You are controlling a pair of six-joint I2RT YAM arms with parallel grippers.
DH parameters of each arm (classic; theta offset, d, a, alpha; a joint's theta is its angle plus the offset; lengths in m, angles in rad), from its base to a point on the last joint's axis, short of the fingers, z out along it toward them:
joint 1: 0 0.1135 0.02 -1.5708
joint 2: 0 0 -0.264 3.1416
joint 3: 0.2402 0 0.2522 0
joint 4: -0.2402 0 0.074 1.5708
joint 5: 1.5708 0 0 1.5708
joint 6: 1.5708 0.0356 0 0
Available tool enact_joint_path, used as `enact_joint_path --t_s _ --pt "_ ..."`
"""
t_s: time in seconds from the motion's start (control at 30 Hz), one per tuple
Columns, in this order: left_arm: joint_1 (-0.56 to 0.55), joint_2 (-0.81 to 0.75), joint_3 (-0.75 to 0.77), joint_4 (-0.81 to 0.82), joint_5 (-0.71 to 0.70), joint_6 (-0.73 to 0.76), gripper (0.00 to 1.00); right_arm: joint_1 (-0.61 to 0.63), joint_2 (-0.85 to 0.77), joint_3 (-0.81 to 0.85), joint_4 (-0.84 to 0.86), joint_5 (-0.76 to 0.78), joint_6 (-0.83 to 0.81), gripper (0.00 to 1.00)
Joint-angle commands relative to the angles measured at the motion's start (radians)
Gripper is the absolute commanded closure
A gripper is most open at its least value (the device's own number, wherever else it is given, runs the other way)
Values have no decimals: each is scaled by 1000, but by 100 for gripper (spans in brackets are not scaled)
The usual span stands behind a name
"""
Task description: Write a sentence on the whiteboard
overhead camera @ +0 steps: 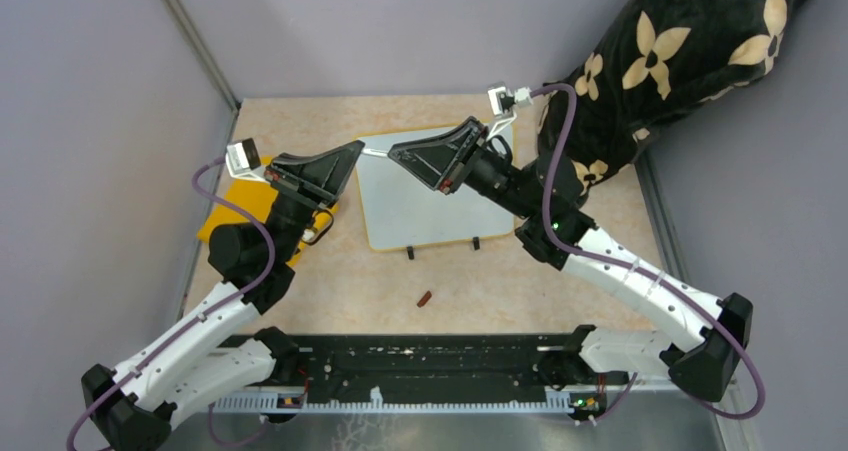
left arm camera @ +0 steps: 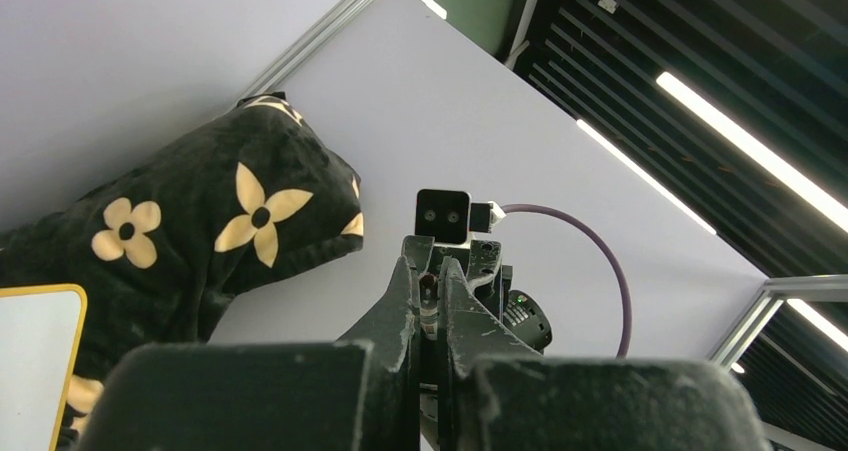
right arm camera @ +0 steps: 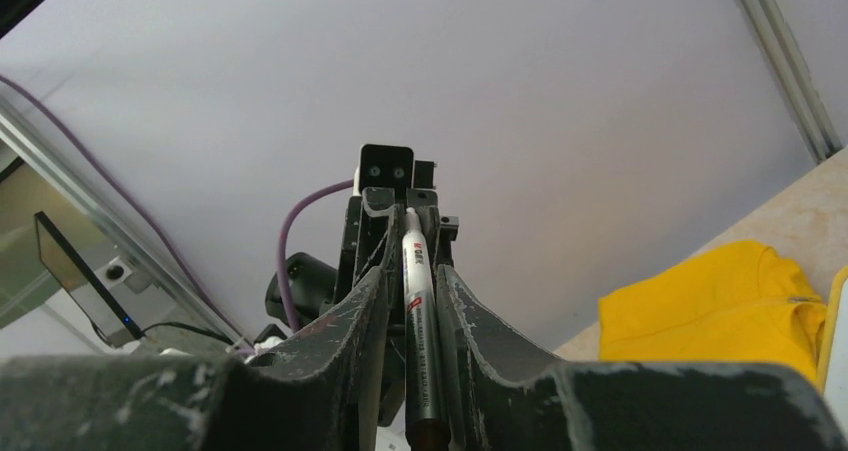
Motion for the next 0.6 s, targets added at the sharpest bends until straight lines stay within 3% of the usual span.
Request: enact_joint_path --t_s 0.0,0.2,0.4,0.57 --pt "3 -6 9 8 1 4 100 -8 -32 4 93 -26 21 77" --pt "3 -6 10 12 0 6 100 -8 -28 5 84 -33 22 76" --pt "3 -3 18 11 1 11 100 -9 -23 8 69 -42 20 68" --pt "3 0 19 13 2 12 100 -11 -20 11 52 -44 16 73"
